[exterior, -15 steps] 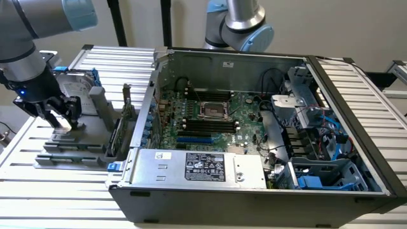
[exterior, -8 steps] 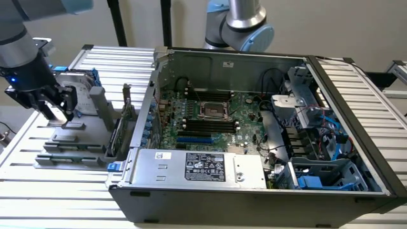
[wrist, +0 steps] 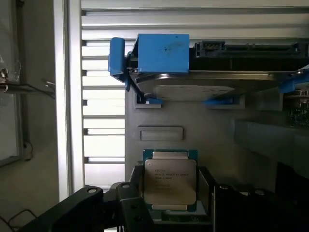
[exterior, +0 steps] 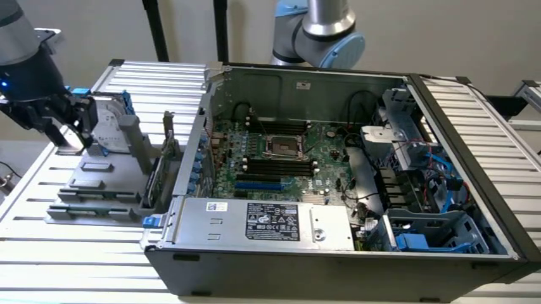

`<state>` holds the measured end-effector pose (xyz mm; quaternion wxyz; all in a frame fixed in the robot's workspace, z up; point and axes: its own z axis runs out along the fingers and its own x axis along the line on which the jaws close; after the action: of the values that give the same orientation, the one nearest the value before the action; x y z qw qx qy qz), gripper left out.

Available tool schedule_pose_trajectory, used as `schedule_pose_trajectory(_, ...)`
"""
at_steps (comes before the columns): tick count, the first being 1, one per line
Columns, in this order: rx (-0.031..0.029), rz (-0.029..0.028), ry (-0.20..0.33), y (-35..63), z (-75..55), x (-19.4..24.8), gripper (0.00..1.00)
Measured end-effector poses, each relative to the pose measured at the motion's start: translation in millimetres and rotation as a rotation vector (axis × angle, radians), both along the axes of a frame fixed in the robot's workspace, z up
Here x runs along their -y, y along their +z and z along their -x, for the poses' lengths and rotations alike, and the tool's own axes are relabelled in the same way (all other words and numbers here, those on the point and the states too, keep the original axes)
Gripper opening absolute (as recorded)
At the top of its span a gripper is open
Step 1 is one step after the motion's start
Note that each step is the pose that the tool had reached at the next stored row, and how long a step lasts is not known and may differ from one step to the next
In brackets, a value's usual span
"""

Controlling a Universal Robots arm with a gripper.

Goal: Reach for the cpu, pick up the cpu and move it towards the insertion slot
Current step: 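Pick up the cpu and move it towards the insertion slot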

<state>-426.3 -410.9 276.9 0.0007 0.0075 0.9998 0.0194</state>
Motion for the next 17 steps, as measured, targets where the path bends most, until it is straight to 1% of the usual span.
schedule_pose_trajectory(5, -0.0019, -0.0001, 0.000, 22.8, -10.0, 0.8, 0.54)
schedule_pose_trajectory(9, -0.0050, -0.0016, 0.000, 40.9, -25.2, 1.3, 0.54)
schedule_pose_trajectory(14, -0.0103, -0.0064, 0.000, 63.0, -48.1, 1.6, 0.54)
schedule_pose_trajectory(17, -0.0127, -0.0124, 0.000, 72.5, -61.8, 1.6, 0.54)
